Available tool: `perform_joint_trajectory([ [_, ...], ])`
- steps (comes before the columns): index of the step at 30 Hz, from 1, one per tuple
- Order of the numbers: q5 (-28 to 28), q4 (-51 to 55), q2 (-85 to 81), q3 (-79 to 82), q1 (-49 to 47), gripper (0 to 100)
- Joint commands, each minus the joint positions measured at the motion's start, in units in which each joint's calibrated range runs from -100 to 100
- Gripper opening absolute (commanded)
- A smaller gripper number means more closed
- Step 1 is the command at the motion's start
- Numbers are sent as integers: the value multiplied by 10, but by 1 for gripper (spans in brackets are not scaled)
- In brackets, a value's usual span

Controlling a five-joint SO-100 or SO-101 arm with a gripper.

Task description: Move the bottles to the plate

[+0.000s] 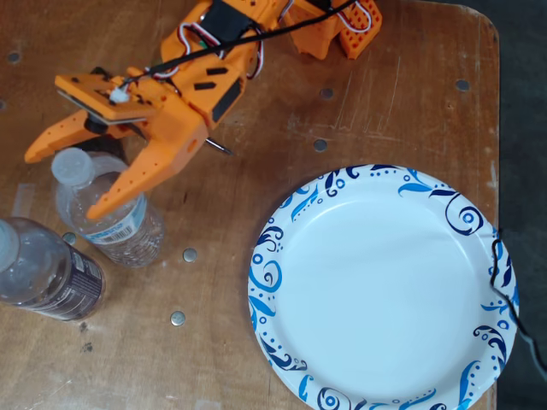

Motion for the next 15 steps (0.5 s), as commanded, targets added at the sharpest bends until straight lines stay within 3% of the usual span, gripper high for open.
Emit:
perform_joint_trajectory([
  [1, -1, -18, -3, -25, 3, 34],
  [11, -1, -18, -1, -22, 10, 33],
  [15, -1, -18, 0, -21, 21, 27],
])
